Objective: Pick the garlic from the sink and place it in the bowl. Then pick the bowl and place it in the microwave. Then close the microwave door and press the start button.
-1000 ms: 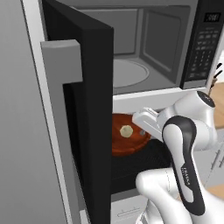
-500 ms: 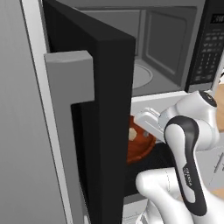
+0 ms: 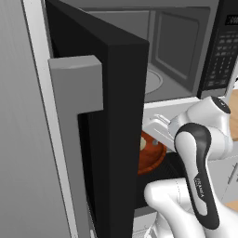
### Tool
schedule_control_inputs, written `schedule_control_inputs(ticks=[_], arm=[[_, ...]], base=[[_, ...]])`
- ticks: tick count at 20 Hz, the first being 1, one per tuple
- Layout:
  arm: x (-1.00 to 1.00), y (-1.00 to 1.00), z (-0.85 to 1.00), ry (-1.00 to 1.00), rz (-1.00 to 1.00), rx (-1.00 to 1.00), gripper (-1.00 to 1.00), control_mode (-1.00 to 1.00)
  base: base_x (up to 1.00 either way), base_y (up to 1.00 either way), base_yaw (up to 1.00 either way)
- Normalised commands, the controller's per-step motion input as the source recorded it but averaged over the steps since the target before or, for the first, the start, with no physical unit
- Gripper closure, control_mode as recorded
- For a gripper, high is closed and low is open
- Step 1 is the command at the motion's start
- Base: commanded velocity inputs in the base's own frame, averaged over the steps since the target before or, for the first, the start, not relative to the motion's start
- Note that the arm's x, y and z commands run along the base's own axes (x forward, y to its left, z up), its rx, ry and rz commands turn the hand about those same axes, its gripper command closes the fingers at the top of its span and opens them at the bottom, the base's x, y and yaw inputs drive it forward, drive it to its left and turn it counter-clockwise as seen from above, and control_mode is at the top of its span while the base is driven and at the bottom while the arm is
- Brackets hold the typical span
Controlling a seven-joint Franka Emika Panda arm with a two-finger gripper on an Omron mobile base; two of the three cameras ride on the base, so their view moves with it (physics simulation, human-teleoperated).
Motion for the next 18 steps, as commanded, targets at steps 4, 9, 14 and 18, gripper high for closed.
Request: schedule_control_inputs(ticks=[4,9,14,18], arm=[[0.0,0.0,0.0,0.0,0.0,0.0,1.0,1.0],[-0.42,-0.01,0.06,-0.01,0.0,0.12,1.0,-1.0],[-0.1,-0.08,0.63,0.0,-0.01,0.21,1.0,-1.0],[-0.12,-0.22,0.81,0.0,-0.11,0.18,1.0,-1.0]], base=[[-0.48,0.0,0.0],[-0.34,-0.01,0.0],[0.0,0.0,0.0],[0.0,0.0,0.0]])
